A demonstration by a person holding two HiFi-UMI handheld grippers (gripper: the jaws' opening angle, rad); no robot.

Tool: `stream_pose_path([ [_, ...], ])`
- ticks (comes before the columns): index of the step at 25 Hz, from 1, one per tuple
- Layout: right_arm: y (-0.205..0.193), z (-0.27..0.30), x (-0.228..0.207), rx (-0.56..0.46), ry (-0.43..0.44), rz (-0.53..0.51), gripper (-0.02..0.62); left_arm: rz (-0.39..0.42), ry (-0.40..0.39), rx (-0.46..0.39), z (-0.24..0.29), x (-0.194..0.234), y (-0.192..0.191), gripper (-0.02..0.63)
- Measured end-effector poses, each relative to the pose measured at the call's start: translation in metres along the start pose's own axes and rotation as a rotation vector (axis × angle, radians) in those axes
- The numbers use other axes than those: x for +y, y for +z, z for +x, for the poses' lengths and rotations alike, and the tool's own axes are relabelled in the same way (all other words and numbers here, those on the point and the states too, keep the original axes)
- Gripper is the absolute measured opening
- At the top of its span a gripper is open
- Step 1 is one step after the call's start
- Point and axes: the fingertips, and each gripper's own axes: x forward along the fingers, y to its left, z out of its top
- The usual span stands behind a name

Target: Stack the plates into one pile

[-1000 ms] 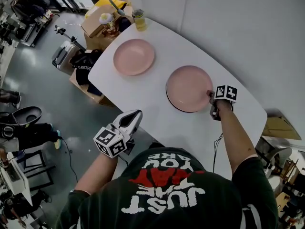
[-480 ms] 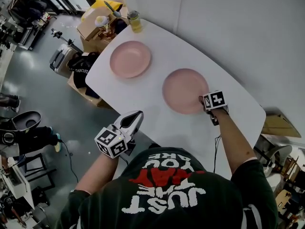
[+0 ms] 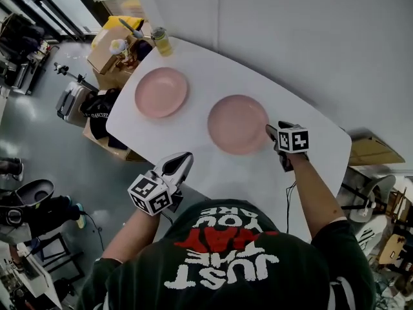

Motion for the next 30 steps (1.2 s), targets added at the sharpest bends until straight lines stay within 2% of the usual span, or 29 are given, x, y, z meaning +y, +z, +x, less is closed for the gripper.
stream_pose_path([
  [4,0.002,-0.039,0.005,-0.145,0.04,0.091,0.215,0.03,-0.096,0.026,0.016,-0.01,0.009,0.0],
  [6,0.003,-0.062,0.01,-0.211,0.05,0.112,0.193,0.05,-0.148,0.041,0.024,-0.017,0.013,0.0],
  [11,0.0,-0.122,0.013,-0.333,0.026,0.11,0.043,0.084,-0.226,0.058,0.048,-0.043,0.017,0.0],
  [13,-0.001,-0.148,0.011,-0.379,0.038,0.097,0.016,0.099,-0.245,0.06,0.058,-0.063,0.018,0.0],
  [17,-0.007,-0.197,0.009,-0.495,0.136,0.139,0.006,0.142,-0.255,0.07,0.069,-0.107,0.019,0.0],
  [22,-0.031,-0.237,0.012,-0.57,0.235,0.176,0.006,0.205,-0.249,0.101,0.058,-0.144,0.017,0.0],
  [26,-0.044,-0.245,0.016,-0.604,0.259,0.239,0.006,0.238,-0.231,0.108,0.042,-0.138,0.028,0.0],
  [30,-0.034,-0.23,0.026,-0.622,0.212,0.261,0.006,0.245,-0.26,0.094,0.039,-0.105,0.048,0.0],
])
